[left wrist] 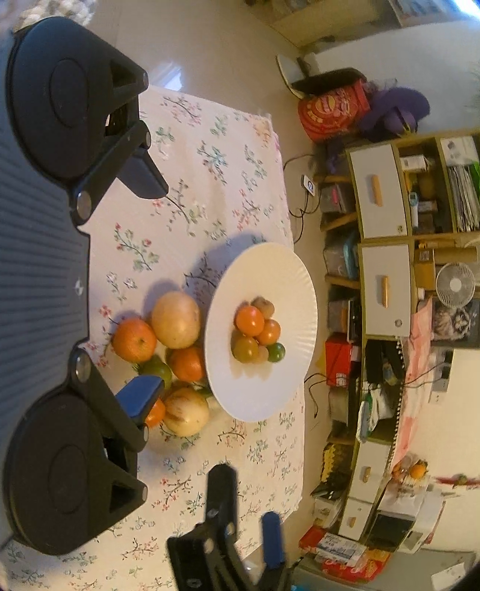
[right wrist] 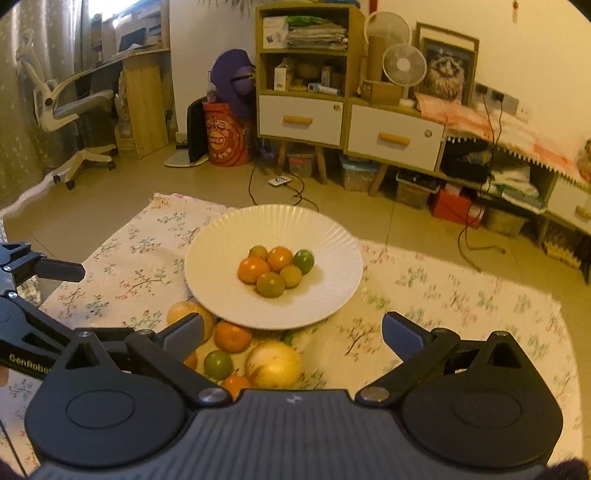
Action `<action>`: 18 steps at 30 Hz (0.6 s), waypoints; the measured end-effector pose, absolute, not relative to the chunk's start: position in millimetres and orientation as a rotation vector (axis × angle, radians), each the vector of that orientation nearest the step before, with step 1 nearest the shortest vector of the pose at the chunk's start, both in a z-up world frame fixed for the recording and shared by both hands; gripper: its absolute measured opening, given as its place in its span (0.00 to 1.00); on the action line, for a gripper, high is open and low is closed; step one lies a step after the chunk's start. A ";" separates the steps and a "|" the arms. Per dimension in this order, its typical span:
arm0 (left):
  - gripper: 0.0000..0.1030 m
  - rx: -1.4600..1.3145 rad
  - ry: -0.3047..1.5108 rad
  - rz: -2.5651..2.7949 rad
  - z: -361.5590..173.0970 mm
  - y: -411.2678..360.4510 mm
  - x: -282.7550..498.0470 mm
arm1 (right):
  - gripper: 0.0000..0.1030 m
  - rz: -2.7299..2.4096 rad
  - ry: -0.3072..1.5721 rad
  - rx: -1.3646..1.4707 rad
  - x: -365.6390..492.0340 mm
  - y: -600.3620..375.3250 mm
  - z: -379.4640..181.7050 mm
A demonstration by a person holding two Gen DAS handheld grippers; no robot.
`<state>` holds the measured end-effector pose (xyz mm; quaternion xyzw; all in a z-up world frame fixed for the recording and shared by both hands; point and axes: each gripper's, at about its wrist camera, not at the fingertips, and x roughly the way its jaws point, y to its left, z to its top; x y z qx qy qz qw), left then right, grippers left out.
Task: Organize fruits
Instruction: 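Withdraw both open tools from the plate toward the remaining fruits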
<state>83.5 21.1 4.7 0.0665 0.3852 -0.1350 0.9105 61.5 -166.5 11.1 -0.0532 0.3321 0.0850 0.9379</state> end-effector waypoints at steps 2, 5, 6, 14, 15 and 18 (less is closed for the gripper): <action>0.86 0.138 0.793 -0.274 0.3 25.1 80.4 | 1.00 0.188 0.688 -0.093 56.1 -167.1 3.5; 0.86 0.149 0.788 -0.267 -2.2 28.4 78.5 | 1.00 0.194 0.704 -0.160 51.3 -160.5 -6.2; 0.86 0.145 0.783 -0.261 -3.3 30.8 77.3 | 1.00 0.203 0.701 -0.183 48.8 -158.1 -8.6; 0.86 0.134 0.776 -0.270 -16.4 33.9 72.3 | 1.00 0.248 0.676 -0.206 30.8 -151.7 -21.7; 0.86 0.136 0.769 -0.271 -18.8 33.7 72.0 | 1.00 0.247 0.675 -0.214 30.0 -151.3 -23.6; 0.86 0.121 0.756 -0.276 -26.8 31.9 72.2 | 1.00 0.248 0.687 -0.222 30.0 -151.4 -32.4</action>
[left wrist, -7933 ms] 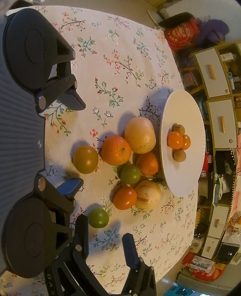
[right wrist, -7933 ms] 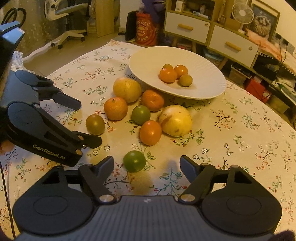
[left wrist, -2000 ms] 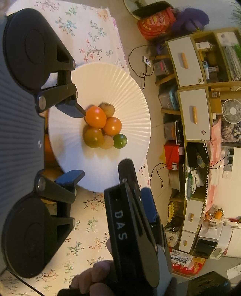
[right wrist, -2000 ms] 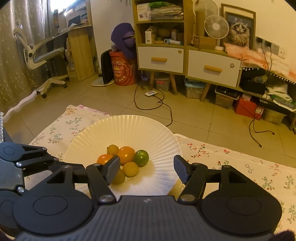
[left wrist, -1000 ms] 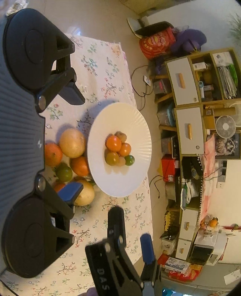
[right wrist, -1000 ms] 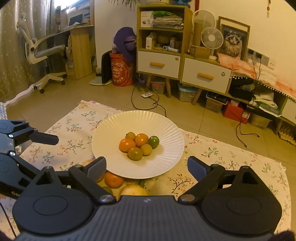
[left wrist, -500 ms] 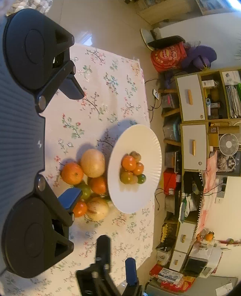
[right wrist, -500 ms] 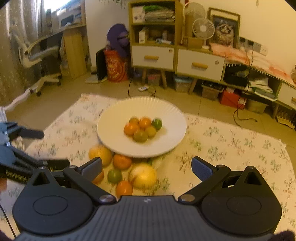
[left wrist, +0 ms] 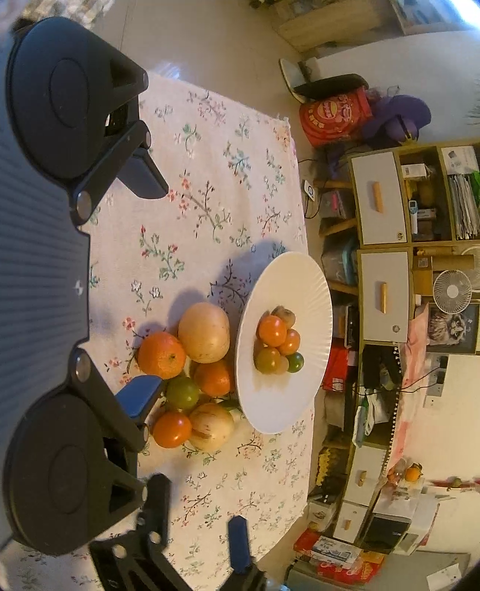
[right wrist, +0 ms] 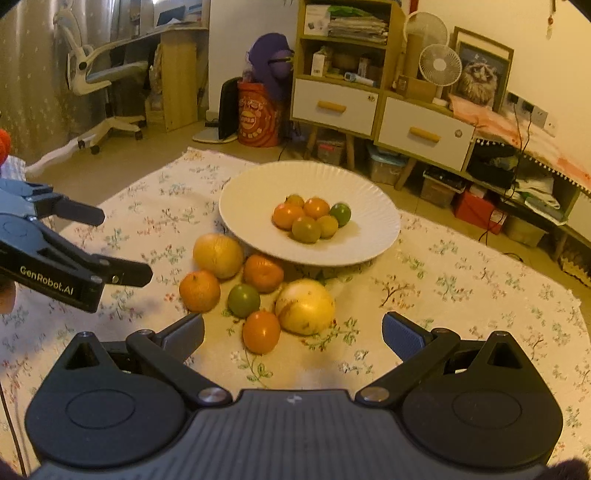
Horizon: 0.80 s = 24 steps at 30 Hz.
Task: Organize fruits
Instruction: 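Withdraw both open tools from the plate toward the remaining fruits, then grasp a red-orange tomato with the right tool while the left tool grasps a mandarin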
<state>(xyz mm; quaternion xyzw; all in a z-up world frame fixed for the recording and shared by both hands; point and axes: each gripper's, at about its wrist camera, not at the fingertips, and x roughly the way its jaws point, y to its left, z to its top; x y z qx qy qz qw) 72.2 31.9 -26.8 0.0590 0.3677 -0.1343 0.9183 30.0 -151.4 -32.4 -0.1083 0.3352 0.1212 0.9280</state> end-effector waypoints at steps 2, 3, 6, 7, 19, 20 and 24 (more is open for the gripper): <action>0.86 0.117 0.754 -0.282 -31.6 30.1 74.2 | 1.00 0.256 0.704 -0.228 30.9 -151.1 -38.6; 0.85 0.119 0.752 -0.284 -33.2 28.8 75.0 | 1.00 0.260 0.711 -0.233 31.2 -150.8 -42.2; 0.82 0.125 0.748 -0.300 -39.0 25.0 78.4 | 1.00 0.273 0.725 -0.238 32.9 -150.1 -50.9; 0.81 0.122 0.750 -0.306 -40.6 23.6 79.6 | 1.00 0.276 0.733 -0.239 34.0 -150.1 -53.8; 0.53 0.055 0.825 -0.380 -56.8 12.7 96.0 | 0.99 0.295 0.751 -0.232 42.1 -148.4 -67.2; 0.50 0.047 0.829 -0.387 -57.2 12.4 96.8 | 0.99 0.296 0.754 -0.234 43.5 -148.4 -68.9; 0.43 0.042 0.839 -0.403 -60.0 9.4 100.2 | 0.96 0.294 0.761 -0.227 47.9 -148.9 -73.4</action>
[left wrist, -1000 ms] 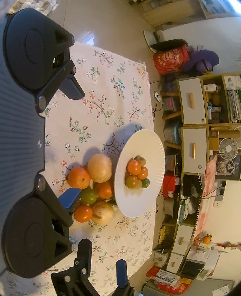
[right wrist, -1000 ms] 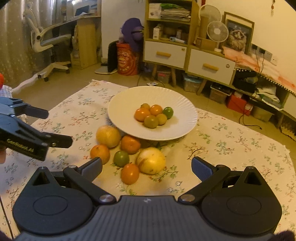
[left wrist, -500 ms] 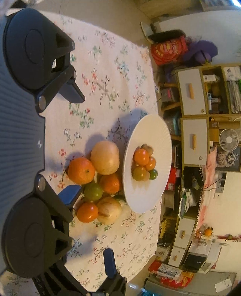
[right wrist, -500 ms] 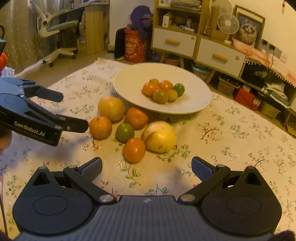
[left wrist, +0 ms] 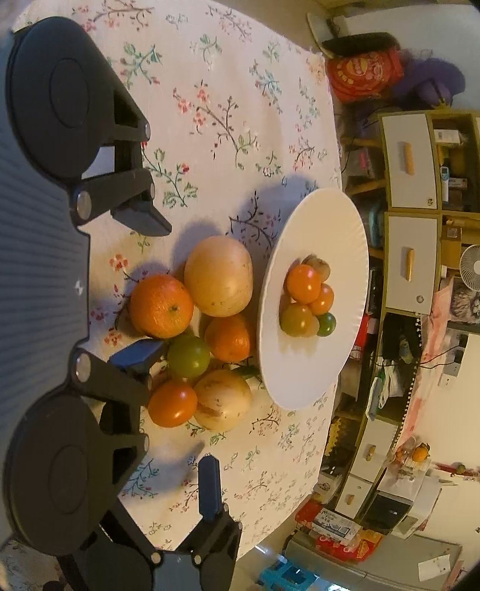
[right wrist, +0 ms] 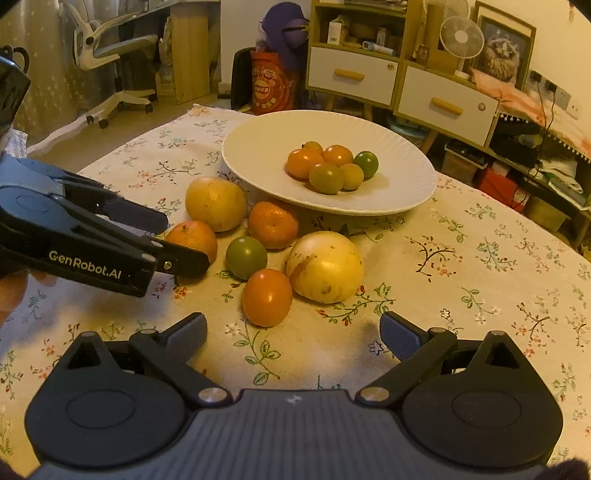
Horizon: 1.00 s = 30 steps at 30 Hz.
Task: Organize fruits
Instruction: 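Grasp a red-orange tomato with the right tool while the left tool grasps a mandarin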
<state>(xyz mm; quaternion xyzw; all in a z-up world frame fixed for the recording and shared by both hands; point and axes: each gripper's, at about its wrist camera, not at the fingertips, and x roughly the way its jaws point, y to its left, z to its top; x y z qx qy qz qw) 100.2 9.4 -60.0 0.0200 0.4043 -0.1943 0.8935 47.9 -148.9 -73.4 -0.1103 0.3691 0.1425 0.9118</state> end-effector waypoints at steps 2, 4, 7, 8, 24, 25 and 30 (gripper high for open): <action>0.38 0.039 0.837 -0.407 -59.6 8.1 100.7 | 0.93 0.299 0.761 -0.219 49.4 -149.1 -74.3; 0.34 0.033 0.840 -0.419 -59.5 7.6 101.4 | 0.89 0.304 0.761 -0.215 51.3 -148.4 -75.2; 0.30 0.030 0.837 -0.429 -59.5 7.2 101.6 | 0.81 0.316 0.759 -0.207 54.5 -147.6 -76.4; 0.29 0.028 0.836 -0.431 -59.4 7.1 101.9 | 0.77 0.319 0.756 -0.204 55.6 -147.3 -76.8; 0.20 0.022 0.848 -0.452 -58.3 5.9 105.7 | 0.54 0.325 0.775 -0.156 63.2 -149.3 -74.2; 0.20 0.024 0.849 -0.450 -58.4 5.5 105.7 | 0.54 0.322 0.776 -0.157 63.1 -149.0 -74.1; 0.20 0.035 0.863 -0.433 -57.5 2.4 106.1 | 0.44 0.323 0.790 -0.173 62.1 -145.1 -73.1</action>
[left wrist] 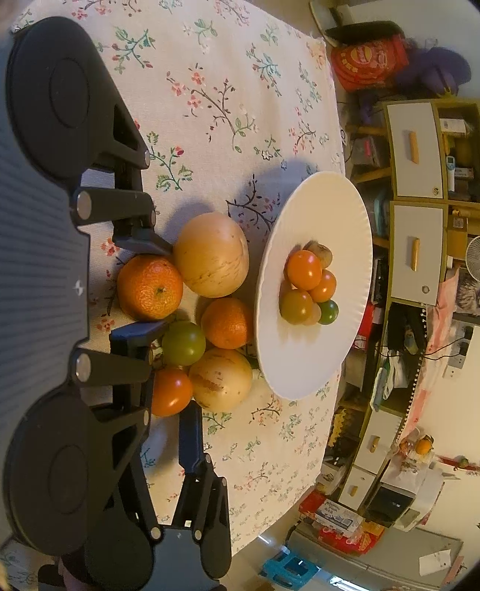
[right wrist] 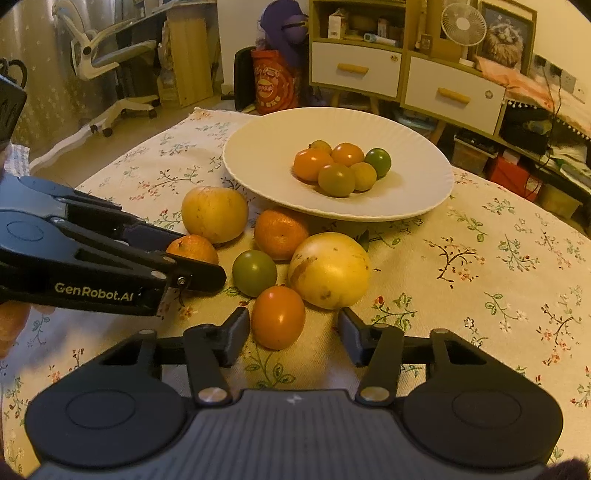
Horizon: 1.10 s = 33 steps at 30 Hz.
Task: Organize fruits
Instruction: 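Grasp a red-orange tomato with the right tool while the left tool grasps a mandarin, then lift and carry the tomato and mandarin in both tools over the white plate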
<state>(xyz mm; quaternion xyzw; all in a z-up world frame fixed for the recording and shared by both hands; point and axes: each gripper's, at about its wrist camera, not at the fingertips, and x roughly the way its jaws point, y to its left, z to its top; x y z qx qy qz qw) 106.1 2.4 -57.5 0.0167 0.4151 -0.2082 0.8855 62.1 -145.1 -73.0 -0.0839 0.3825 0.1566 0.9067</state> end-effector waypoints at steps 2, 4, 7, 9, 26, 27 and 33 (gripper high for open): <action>0.20 0.038 0.868 -0.428 -57.1 1.6 106.2 | 0.40 0.328 0.797 -0.171 62.4 -144.5 -72.2; 0.20 0.043 0.872 -0.425 -56.7 1.1 105.6 | 0.37 0.333 0.803 -0.169 62.2 -144.0 -71.4; 0.19 0.049 0.877 -0.418 -55.9 0.2 104.3 | 0.31 0.338 0.811 -0.164 62.3 -143.2 -70.5; 0.19 0.052 0.881 -0.414 -55.8 -0.1 104.0 | 0.28 0.338 0.819 -0.156 63.2 -143.2 -70.0; 0.19 0.063 0.915 -0.381 -52.2 -2.0 103.8 | 0.25 0.336 0.874 -0.118 66.1 -140.1 -65.1; 0.19 0.062 0.916 -0.380 -51.6 -1.6 103.4 | 0.25 0.337 0.873 -0.121 65.2 -140.0 -64.4; 0.19 0.058 0.909 -0.381 -44.9 -1.2 99.5 | 0.25 0.330 0.858 -0.111 61.5 -142.6 -56.7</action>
